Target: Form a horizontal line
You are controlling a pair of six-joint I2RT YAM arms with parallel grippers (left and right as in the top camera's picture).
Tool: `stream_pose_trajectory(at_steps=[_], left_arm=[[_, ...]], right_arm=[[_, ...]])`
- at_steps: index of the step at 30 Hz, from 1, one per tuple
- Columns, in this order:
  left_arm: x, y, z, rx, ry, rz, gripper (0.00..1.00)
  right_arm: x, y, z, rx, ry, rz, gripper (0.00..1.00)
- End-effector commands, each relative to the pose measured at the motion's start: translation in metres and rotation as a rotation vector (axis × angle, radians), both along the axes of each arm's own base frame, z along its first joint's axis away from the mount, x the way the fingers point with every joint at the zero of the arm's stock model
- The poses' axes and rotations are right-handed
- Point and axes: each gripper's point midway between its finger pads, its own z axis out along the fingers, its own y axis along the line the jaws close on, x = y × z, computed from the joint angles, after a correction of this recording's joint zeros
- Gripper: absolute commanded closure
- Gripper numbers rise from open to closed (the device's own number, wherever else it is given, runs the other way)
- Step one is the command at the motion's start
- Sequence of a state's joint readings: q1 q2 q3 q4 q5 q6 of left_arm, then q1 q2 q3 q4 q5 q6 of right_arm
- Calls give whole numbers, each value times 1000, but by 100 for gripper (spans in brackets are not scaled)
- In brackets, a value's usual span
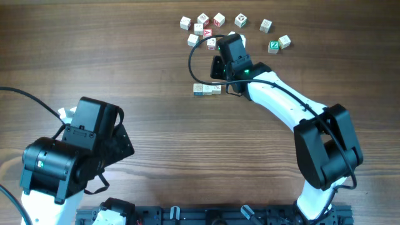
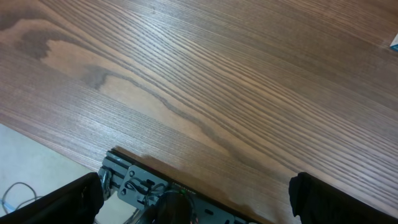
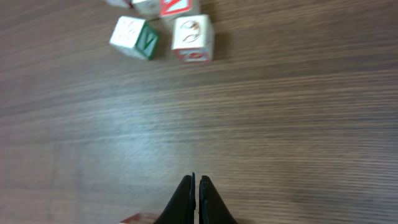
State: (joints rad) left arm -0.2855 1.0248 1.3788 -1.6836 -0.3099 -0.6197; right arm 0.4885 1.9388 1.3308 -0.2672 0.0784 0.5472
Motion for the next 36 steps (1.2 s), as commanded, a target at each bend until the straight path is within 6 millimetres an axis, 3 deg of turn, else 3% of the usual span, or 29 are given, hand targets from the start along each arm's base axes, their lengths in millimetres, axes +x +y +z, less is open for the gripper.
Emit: stream_pose_trajectory(at_steps=[1, 5, 28, 36], left_arm=[[1, 3, 0, 12, -3, 24, 0], [1, 3, 0, 12, -3, 24, 0], [1, 3, 0, 12, -3, 24, 0], [1, 3, 0, 12, -3, 24, 0]], right_arm=[[0, 13, 0, 26, 6, 50, 95], [-2, 18, -21, 39, 52, 51, 95], [-11, 13, -52, 3, 127, 47, 95], [-16, 14, -54, 7, 151, 59, 95]])
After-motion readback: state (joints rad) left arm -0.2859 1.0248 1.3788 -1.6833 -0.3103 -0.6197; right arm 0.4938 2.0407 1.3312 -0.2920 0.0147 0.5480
